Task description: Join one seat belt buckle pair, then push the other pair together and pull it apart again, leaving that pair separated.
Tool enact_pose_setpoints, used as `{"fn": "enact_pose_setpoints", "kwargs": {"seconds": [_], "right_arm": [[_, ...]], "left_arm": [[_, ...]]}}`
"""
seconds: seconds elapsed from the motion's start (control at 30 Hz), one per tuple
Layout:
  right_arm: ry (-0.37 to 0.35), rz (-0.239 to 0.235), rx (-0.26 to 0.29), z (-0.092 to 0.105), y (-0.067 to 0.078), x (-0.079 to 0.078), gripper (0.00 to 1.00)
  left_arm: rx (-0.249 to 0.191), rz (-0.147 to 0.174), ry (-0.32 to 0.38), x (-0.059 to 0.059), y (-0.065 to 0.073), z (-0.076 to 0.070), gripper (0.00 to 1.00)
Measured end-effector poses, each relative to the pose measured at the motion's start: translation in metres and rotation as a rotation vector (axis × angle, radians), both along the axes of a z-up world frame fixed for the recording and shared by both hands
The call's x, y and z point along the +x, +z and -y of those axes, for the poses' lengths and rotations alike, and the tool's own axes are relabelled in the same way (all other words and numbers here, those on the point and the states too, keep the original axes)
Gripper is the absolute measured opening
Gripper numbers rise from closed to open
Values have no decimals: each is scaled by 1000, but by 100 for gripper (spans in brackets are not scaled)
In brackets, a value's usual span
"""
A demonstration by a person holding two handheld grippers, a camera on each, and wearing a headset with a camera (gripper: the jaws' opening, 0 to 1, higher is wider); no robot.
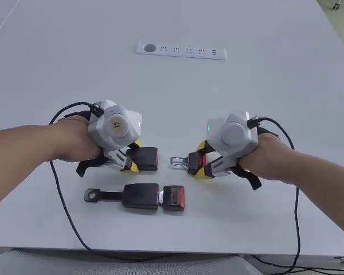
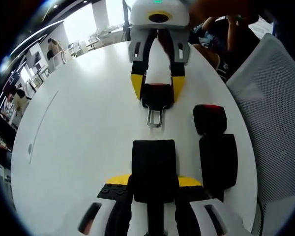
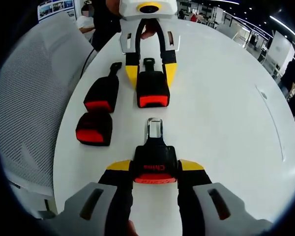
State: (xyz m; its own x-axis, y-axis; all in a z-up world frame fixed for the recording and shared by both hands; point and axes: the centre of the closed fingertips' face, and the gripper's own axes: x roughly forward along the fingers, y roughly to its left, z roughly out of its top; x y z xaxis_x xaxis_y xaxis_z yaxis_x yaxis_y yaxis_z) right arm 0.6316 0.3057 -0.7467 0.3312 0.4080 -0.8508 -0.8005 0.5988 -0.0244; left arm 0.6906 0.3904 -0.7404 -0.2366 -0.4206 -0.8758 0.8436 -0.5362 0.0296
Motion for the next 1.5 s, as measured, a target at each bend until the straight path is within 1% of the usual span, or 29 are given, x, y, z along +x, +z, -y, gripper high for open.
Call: {"fn": "enact_pose_setpoints", "kwargs": {"seconds": [0.2, 0.3, 0.47, 0.57, 0.67, 0.73, 0.8, 0.97, 1.03, 1.07, 1.17, 1.23, 1.27, 1.3, 1.5], "right_arm": [[2, 11, 4, -15, 1, 9, 34], [9, 15, -6, -21, 1, 12, 34], [18, 23, -10, -24, 3, 15, 33], [16, 30, 9, -28, 5, 18, 33], [22, 33, 7, -29, 2, 20, 33], [20, 36, 17, -29, 2, 22, 33], [23, 30, 13, -30, 1, 23, 33], [18, 14, 23, -30, 0, 24, 32], [20, 10, 10, -33, 1, 26, 32], [32, 8, -5, -34, 1, 27, 31], [42, 5, -12, -35, 1, 29, 31], [43, 11, -8, -38, 3, 31, 31], [43, 12, -7, -40, 3, 32, 31], [44, 10, -16, -41, 1, 33, 31], [25, 12, -3, -41, 1, 34, 31]], "left_arm": [[2, 3, -1, -1, 1, -1, 33], [4, 3, 1, -2, 1, -1, 33], [3, 7, 4, -1, 2, -1, 33], [5, 7, 4, -1, 2, -1, 33], [2, 6, -2, -1, 2, 0, 33], [-6, 11, -31, -1, 2, 0, 33], [0, 4, -20, -1, 2, 0, 33], [7, 0, -28, -1, 2, 0, 32], [22, -1, -30, 0, 1, 1, 32], [27, 0, -30, 0, 1, 1, 32], [36, -10, -33, 0, 0, 1, 32], [33, -23, -30, 0, 0, 1, 32], [32, -25, -29, 0, 0, 1, 32], [29, -28, -28, 0, -1, 1, 32], [20, -35, -21, -1, 0, 1, 32]]}}
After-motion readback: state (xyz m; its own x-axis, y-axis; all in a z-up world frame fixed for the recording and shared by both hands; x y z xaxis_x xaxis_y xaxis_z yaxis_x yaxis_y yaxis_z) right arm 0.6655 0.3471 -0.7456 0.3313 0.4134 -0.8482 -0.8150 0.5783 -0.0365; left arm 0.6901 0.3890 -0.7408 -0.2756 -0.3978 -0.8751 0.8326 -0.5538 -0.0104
